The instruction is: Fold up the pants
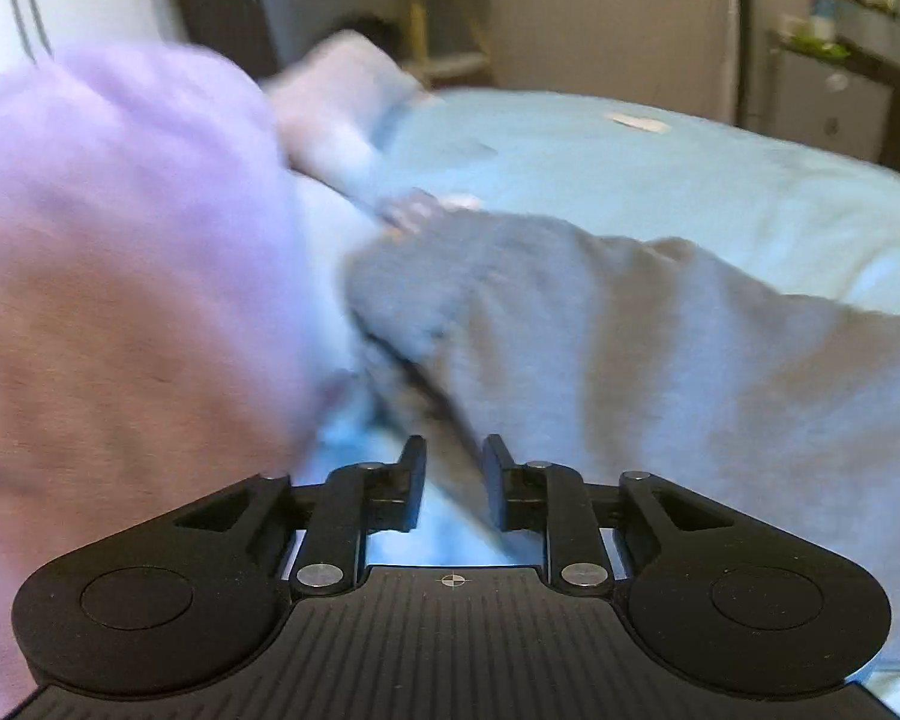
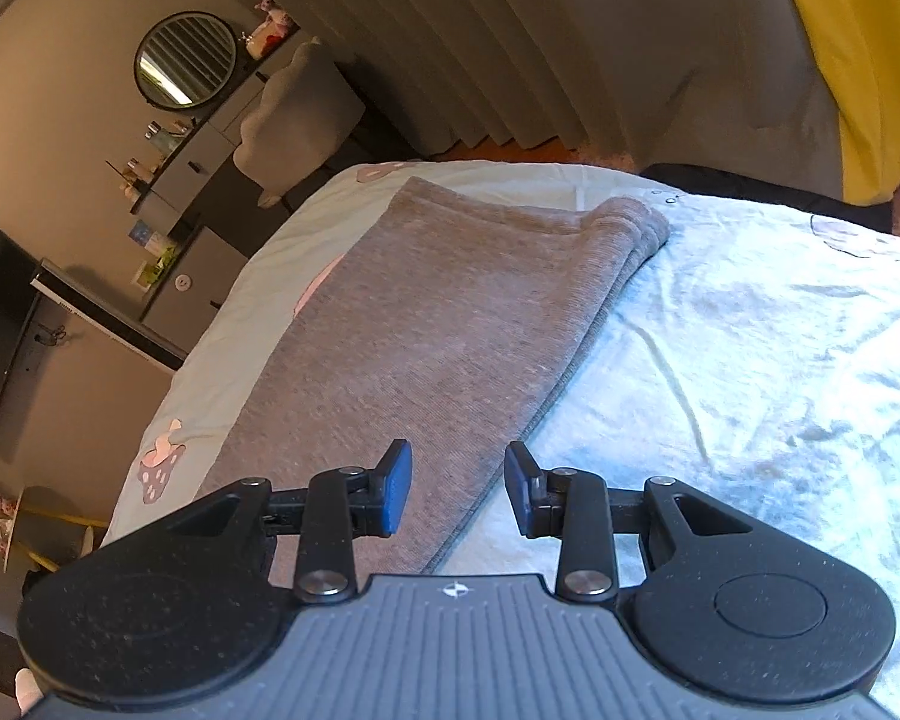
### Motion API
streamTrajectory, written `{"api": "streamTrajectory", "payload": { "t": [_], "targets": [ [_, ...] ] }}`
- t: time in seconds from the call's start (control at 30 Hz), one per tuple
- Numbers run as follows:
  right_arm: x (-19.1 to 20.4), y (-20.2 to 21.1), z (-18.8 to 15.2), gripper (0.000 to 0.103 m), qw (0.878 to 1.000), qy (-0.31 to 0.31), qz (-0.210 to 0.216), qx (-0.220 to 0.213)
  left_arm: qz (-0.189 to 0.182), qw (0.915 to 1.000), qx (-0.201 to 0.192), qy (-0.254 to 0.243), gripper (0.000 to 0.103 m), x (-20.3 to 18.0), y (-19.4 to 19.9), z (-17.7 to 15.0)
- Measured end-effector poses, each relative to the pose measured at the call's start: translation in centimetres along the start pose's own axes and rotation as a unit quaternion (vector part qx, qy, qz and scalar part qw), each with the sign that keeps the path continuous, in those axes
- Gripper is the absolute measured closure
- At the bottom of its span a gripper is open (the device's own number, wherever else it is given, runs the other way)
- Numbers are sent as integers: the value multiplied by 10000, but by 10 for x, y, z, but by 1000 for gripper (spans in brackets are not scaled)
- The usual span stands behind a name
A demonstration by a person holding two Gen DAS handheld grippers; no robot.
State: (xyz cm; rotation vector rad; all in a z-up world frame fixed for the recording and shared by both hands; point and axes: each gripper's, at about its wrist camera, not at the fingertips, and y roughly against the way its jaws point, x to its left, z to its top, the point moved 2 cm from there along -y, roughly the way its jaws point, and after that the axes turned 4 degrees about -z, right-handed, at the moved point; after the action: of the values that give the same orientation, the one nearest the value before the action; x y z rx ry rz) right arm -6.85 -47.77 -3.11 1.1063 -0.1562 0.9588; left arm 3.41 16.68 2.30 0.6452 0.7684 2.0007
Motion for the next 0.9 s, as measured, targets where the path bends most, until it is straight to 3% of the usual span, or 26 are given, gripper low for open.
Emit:
{"api": "streamTrajectory", "payload": {
  "t": [0.07,0.17,0.23,0.33,0.47,0.57,0.7,0.8,0.9],
  "targets": [
    [-2,-2,3,70,10000,9,-72,-29,-41,9996,-267,-89,50,-4,14,0],
    [-6,-8,9,70,10000,-8,-17,-84,-421,9968,-633,-266,45,-22,40,4],
    [-8,-14,12,70,10000,-30,-72,-35,-905,9925,-737,-354,39,-38,52,5],
    [-9,-25,15,71,9998,-153,-59,110,-1766,9815,-681,-281,29,-67,59,6],
    [-6,-35,17,79,9997,-195,-14,144,-2512,9659,-623,-108,20,-113,55,-2],
    [-10,-42,18,83,9984,-451,-69,340,-2929,9550,-452,-60,20,-145,47,-21],
    [-17,-32,15,82,9978,-602,-90,260,-3324,9422,-293,-296,20,-175,37,-52],
    [-23,-37,11,82,9971,-648,-58,389,-3292,9424,-124,-583,20,-187,29,-64],
    [-30,-39,17,82,9964,-816,-13,231,-3245,9440,-1,-604,20,-186,23,-69]
  ]
}}
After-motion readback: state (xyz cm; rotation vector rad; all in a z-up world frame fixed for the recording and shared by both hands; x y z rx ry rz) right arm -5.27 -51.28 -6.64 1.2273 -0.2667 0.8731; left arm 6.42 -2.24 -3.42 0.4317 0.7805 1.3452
